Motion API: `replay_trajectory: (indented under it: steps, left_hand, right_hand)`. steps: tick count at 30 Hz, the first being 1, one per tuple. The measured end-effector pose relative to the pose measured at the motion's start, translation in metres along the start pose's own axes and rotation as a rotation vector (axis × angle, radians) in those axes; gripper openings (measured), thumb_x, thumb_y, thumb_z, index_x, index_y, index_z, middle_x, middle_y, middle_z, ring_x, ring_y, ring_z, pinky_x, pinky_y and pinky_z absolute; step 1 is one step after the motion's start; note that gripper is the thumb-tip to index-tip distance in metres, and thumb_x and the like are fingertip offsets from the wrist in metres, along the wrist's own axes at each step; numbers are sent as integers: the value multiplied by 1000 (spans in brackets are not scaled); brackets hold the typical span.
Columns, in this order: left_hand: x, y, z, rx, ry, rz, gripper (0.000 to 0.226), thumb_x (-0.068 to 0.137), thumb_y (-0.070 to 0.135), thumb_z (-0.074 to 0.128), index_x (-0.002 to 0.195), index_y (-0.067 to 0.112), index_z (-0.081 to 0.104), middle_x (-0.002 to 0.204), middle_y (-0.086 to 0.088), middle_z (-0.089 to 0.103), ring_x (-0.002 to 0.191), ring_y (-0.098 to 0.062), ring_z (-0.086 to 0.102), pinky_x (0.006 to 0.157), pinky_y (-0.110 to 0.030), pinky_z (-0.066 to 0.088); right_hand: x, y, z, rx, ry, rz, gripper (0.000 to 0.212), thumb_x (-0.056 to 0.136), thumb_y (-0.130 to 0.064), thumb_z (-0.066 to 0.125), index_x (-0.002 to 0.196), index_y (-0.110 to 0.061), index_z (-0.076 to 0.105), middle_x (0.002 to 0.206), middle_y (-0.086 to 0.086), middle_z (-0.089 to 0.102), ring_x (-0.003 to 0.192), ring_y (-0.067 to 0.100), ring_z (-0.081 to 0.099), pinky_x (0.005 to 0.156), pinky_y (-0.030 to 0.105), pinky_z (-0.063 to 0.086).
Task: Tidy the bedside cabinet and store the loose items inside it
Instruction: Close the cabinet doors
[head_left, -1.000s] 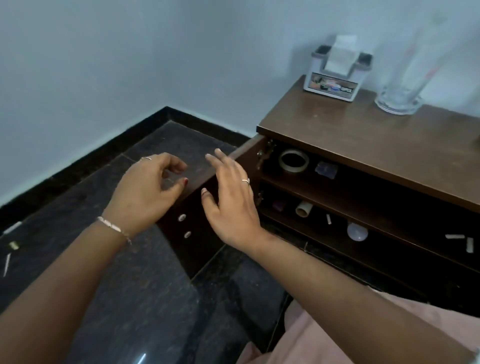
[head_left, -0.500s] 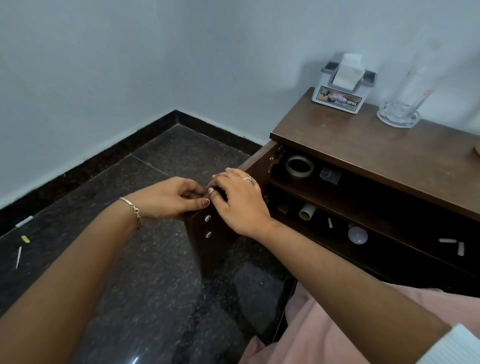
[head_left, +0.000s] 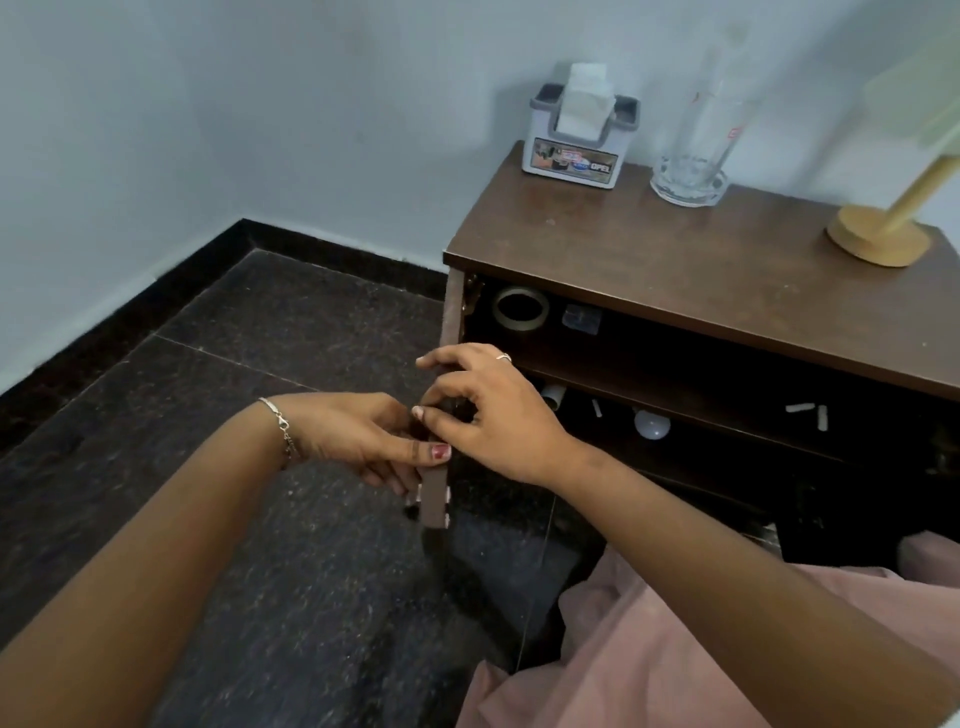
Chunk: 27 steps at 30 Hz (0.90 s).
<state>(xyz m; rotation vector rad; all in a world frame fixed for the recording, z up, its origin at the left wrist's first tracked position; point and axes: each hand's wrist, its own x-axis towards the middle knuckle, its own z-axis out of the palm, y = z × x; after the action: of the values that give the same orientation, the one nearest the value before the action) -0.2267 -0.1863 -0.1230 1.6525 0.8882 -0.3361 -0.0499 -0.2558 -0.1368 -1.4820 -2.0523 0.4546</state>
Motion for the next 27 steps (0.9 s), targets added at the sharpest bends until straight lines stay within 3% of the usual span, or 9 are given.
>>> replay_trajectory:
  steps: [4, 8, 13, 17, 21, 24, 27]
  left_hand:
    - [31, 25, 28, 7, -81, 29, 62, 75, 70, 55, 108, 19, 62, 104, -7, 73, 97, -22, 70, 72, -23, 50]
    - [70, 51, 56, -59, -54, 80, 46, 77, 62, 49, 109, 29, 54, 105, -2, 72, 85, -18, 71, 68, -23, 49]
    - [111, 79, 81, -186, 59, 143, 36, 94, 39, 50, 123, 17, 47, 105, 7, 66, 67, -12, 66, 59, -20, 49]
    - [131, 93, 87, -291, 144, 134, 33, 96, 34, 51, 120, 12, 50, 109, 4, 66, 66, -12, 64, 58, -21, 47]
    - [144, 101, 89, -404, 214, 137, 6, 96, 31, 51, 97, 25, 51, 104, 6, 68, 61, -9, 61, 55, -19, 45]
    - [155, 108, 92, -464, 265, 121, 14, 95, 31, 54, 100, 18, 50, 103, 7, 69, 57, -8, 62, 50, -18, 45]
    - [163, 117, 94, -536, 294, 106, 16, 95, 29, 53, 89, 20, 42, 104, 5, 68, 60, -13, 64, 52, -21, 45]
  right_hand:
    - [-8, 26, -18, 5, 51, 90, 11, 82, -35, 69, 80, -25, 73, 126, -14, 52, 117, 3, 43, 92, 21, 39]
    - [-19, 54, -40, -49, 114, 149, 4, 76, -29, 73, 79, -26, 74, 116, -16, 58, 108, 3, 53, 89, 31, 50]
    - [-34, 82, -68, -239, 170, 142, 31, 75, -20, 75, 104, -22, 68, 115, -8, 61, 107, 7, 57, 89, 23, 46]
    - [-32, 99, -82, -493, 264, 103, 57, 69, -37, 78, 119, -19, 59, 117, -3, 60, 112, 18, 54, 90, 33, 46]
    - [-24, 114, -91, -700, 302, 62, 64, 71, -54, 68, 122, -18, 57, 124, 1, 56, 119, 23, 50, 91, 36, 41]
    - [-19, 128, -96, -801, 294, 13, 64, 77, -59, 59, 122, -14, 57, 123, 5, 57, 115, 25, 52, 88, 37, 43]
    - [-13, 141, -100, -861, 293, -17, 66, 79, -62, 55, 123, -13, 57, 121, 4, 59, 109, 25, 56, 84, 37, 44]
